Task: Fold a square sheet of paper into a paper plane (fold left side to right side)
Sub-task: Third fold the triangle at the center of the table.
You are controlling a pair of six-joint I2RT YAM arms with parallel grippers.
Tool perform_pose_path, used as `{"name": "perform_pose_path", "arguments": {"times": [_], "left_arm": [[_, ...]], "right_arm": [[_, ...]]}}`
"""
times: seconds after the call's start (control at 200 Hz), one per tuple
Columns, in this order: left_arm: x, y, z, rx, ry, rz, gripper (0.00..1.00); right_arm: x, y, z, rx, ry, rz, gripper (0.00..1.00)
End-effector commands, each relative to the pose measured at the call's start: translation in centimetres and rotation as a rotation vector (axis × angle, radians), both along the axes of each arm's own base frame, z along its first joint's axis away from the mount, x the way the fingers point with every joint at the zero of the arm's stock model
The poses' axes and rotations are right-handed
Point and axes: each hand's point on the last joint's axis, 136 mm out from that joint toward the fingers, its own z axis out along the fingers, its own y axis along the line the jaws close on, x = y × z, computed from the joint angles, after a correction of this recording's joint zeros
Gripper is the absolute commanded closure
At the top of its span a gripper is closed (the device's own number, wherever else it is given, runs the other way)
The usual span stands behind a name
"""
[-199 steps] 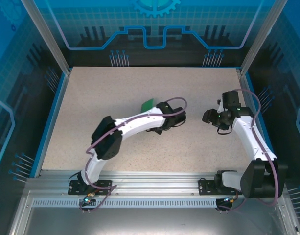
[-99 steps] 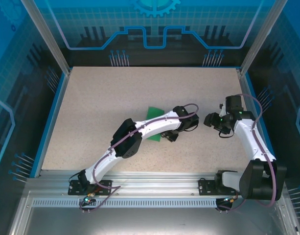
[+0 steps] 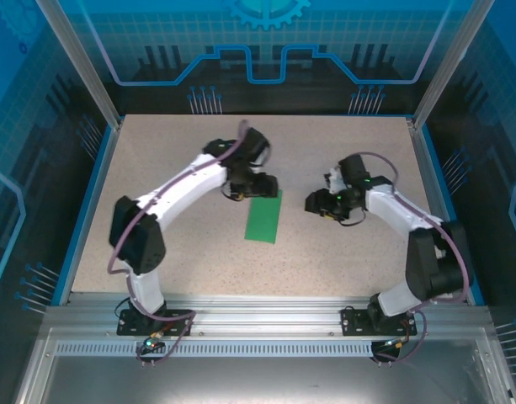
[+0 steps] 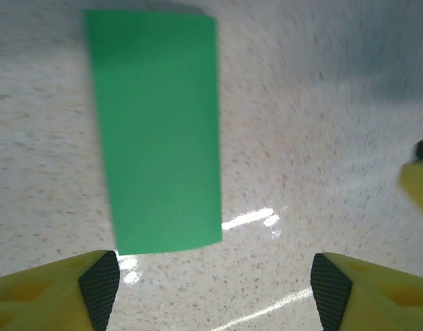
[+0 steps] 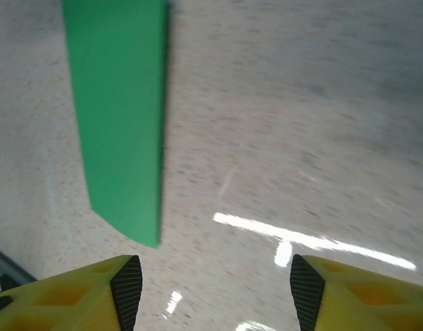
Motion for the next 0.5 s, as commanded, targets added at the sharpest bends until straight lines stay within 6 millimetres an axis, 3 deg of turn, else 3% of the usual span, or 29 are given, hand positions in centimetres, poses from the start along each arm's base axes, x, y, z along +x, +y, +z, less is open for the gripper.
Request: {"name": "perform_pose_path", "arguments": {"times": [0.0, 0.145, 0.285, 0.495], "left_arm": [[0.2, 0.3, -1.8, -0.19, 0.062, 0.063, 0.21], [0.6, 2.5, -3.7, -0.291, 0.097, 0.145, 0.21], [0.6, 2.9, -5.4, -0.299, 0.126, 0.154, 0.2], [0.8, 3.0, -7.1, -0.285, 0.154, 0.156, 0.2]], "right_arm": [[3.0, 5.0, 1.1, 0.066, -0.054, 0.066, 0.38], [5.9, 8.1, -0.6, 0.037, -0.057, 0.112, 0.39], [8.3, 9.8, -2.2, 0.045, -0.046, 0.127, 0.39], [9.6, 11.1, -3.7, 0.065, -0.023, 0.149, 0.41]]}}
